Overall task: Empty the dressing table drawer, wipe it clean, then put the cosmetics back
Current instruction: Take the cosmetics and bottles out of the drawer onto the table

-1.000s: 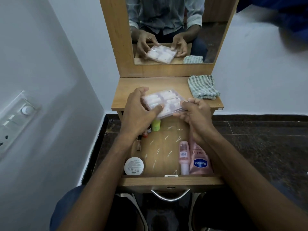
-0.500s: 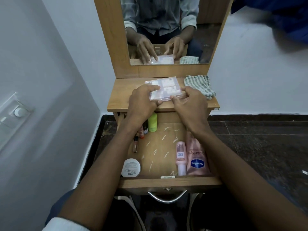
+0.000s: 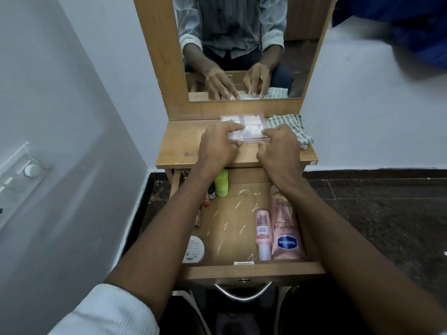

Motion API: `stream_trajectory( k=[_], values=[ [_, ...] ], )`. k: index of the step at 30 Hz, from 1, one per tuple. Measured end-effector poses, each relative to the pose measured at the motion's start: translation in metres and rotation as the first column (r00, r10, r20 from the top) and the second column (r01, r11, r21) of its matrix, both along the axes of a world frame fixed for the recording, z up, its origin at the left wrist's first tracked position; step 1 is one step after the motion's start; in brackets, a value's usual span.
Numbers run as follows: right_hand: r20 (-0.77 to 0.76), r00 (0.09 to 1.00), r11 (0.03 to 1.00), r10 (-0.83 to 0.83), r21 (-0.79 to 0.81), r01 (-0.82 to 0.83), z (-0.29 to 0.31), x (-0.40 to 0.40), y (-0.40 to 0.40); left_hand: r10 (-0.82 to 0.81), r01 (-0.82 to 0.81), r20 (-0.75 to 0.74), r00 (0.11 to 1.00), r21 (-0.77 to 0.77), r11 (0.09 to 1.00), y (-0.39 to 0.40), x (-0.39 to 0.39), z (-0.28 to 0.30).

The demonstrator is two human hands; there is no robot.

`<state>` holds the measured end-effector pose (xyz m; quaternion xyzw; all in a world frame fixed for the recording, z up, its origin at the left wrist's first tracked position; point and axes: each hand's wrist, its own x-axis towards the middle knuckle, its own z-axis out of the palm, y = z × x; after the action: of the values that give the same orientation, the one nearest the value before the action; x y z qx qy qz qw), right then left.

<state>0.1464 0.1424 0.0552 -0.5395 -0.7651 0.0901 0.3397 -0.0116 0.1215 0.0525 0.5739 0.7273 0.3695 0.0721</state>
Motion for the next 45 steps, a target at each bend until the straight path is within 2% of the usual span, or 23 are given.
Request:
stream_trajectory(
  k=[9, 12, 14, 16, 19, 21, 23, 25, 29, 33, 37, 40, 45],
  values=[
    [-0.111, 0.993, 0.997, 0.030, -0.069, -0.038, -0.002, 0.004, 0.006, -0.001, 0.000, 0.026, 1.000, 0.005, 1.000, 0.004, 0.006, 0.000],
    [-0.062, 0.996, 0.998, 0.056, 0.004, -0.056, -0.003, 0.003, 0.004, 0.000, 0.001, 0.024, 1.000, -0.008, 1.000, 0.002, 0.009, 0.000],
    [-0.030, 0.994, 0.990, 0.107, 0.098, -0.104, -0.004, 0.003, -0.002, 0.015, -0.015, -0.038, 0.999, 0.008, 1.000, -0.005, 0.014, 0.001],
    [0.028, 0.989, 0.974, 0.144, 0.174, -0.147, -0.003, 0.005, -0.012, 0.041, -0.028, -0.141, 0.989, 0.094, 0.995, -0.020, 0.021, 0.003],
    [0.145, 0.970, 0.966, 0.193, 0.146, -0.214, -0.003, 0.010, -0.027, 0.045, -0.021, -0.109, 0.993, 0.207, 0.978, -0.051, 0.030, 0.005],
    [0.232, 0.939, 0.959, 0.254, 0.065, -0.275, 0.000, 0.019, -0.035, 0.040, -0.029, -0.069, 0.997, 0.146, 0.989, -0.071, 0.034, -0.002],
    [0.342, 0.875, 0.937, 0.343, -0.052, -0.347, 0.006, 0.029, -0.044, 0.005, -0.005, -0.046, 0.999, -0.004, 1.000, -0.087, 0.038, -0.016],
    [0.433, 0.816, 0.924, 0.383, -0.165, -0.345, 0.010, 0.039, -0.052, -0.081, 0.071, -0.049, 0.996, -0.185, 0.980, -0.095, 0.042, -0.026],
    [0.610, 0.707, 0.933, 0.359, -0.246, -0.262, 0.000, 0.049, -0.059, -0.369, 0.343, 0.035, 0.929, -0.459, 0.820, -0.093, 0.047, -0.036],
    [0.627, 0.640, 0.894, 0.443, -0.363, -0.264, -0.009, 0.053, -0.054, -0.488, 0.407, -0.025, 0.873, -0.514, 0.755, -0.090, 0.052, -0.044],
    [0.596, 0.632, 0.864, 0.496, -0.409, -0.293, -0.011, 0.054, -0.053, -0.557, 0.453, -0.004, 0.830, -0.577, 0.679, -0.092, 0.056, -0.049],
    [0.592, 0.628, 0.859, 0.505, -0.417, -0.298, -0.014, 0.057, -0.051, -0.518, 0.442, 0.031, 0.855, -0.567, 0.695, -0.093, 0.052, -0.044],
    [0.521, 0.685, 0.848, 0.509, -0.441, -0.294, -0.020, 0.054, -0.045, -0.395, 0.437, 0.199, 0.897, -0.542, 0.718, -0.096, 0.038, -0.036]
  ],
)
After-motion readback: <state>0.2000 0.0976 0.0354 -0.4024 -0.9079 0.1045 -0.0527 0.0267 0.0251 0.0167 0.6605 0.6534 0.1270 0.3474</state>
